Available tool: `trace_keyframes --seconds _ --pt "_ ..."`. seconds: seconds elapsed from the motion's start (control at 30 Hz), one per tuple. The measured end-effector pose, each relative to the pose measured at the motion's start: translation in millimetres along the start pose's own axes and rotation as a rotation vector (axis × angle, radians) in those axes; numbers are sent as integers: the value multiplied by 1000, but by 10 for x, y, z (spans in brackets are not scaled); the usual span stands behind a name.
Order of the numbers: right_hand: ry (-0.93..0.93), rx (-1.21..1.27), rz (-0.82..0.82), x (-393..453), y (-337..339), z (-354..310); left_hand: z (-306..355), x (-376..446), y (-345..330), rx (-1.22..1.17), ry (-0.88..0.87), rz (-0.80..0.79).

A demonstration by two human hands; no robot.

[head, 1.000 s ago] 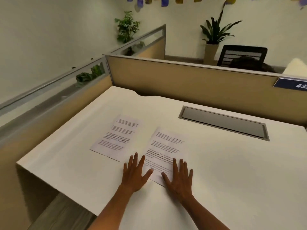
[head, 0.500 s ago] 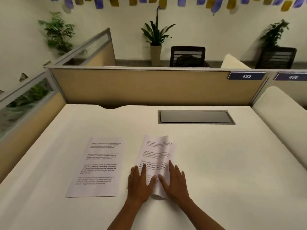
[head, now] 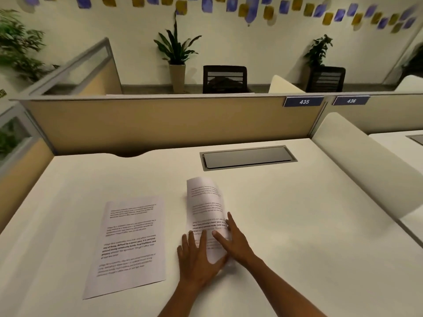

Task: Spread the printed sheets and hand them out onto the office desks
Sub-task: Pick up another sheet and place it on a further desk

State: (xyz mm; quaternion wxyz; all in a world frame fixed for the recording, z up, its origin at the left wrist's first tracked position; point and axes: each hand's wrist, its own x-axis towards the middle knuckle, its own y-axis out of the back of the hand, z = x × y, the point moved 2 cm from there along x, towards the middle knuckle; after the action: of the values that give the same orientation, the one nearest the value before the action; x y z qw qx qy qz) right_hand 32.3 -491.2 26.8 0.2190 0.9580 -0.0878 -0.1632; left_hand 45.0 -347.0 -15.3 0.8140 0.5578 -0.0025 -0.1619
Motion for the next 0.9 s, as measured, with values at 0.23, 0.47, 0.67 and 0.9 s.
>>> trace_keyframes --seconds 0.23,0.47,0.67,0.9 --pt "-200 388 51 106 -6 -4 -172 -54 19 36 -144 -44" --pt "-417 790 141 169 -105 -24 -287 -22 -2 -76 -190 43" --pt "-422 1017 228 114 -107 -130 -327 26 5 -120 -227 39" --pt "-412 1167 307 96 17 -133 -306 17 98 -52 -281 63"
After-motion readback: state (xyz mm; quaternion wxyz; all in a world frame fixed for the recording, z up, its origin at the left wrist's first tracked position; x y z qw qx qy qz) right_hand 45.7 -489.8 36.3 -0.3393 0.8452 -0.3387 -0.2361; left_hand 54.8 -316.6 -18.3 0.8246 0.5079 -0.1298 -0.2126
